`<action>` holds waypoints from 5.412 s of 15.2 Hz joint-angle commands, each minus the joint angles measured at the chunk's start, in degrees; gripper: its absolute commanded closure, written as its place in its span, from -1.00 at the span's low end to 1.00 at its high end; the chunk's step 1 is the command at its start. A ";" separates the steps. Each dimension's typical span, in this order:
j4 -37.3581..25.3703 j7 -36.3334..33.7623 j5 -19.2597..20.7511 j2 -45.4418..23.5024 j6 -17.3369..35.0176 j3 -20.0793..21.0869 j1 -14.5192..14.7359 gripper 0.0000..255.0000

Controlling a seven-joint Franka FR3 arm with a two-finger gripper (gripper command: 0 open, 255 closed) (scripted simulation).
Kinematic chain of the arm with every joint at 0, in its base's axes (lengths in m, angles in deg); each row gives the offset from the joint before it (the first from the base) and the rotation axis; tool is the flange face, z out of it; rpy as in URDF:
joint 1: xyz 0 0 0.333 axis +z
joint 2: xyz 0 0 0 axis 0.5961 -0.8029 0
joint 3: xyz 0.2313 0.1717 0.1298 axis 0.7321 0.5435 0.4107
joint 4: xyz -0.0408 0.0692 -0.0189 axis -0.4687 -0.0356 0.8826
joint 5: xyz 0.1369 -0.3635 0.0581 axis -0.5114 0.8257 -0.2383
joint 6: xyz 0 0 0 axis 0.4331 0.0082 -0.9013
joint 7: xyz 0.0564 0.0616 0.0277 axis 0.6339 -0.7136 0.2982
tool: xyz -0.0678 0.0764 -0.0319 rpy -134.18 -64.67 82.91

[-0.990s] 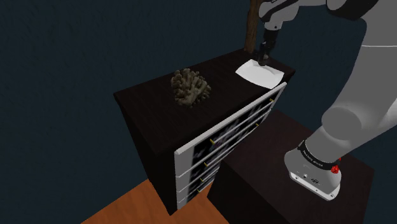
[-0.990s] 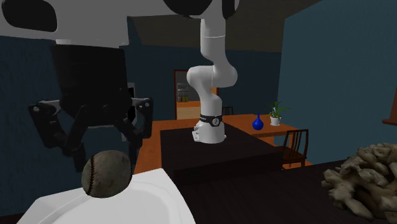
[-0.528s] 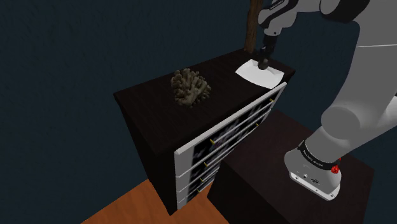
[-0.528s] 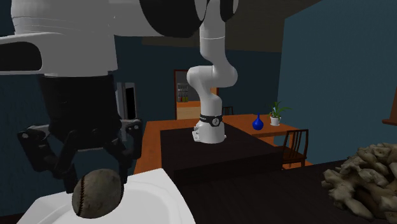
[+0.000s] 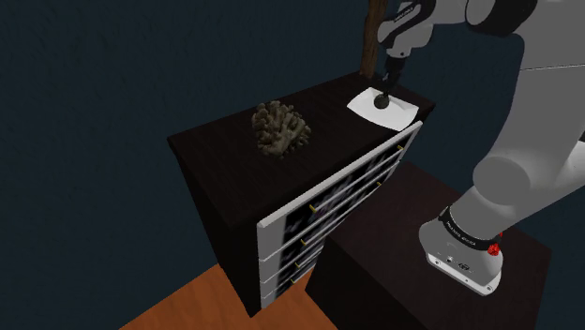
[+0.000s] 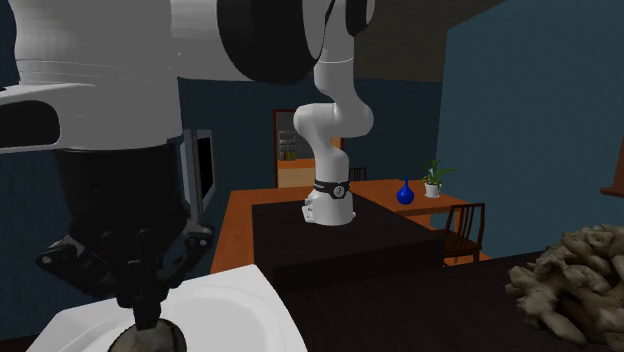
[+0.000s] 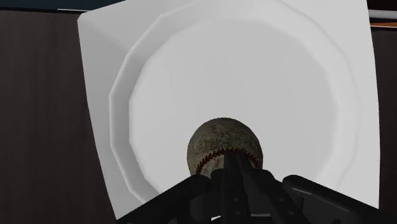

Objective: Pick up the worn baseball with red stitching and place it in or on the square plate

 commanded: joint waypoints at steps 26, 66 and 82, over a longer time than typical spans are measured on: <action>-14.26 -29.11 -13.08 -13.50 -8.21 -2.88 -2.05 1.00; -7.76 -28.95 -12.04 -7.61 -7.58 -3.78 -0.76 1.00; -12.09 -29.73 -10.95 -5.60 -13.79 -4.47 -1.02 -1.00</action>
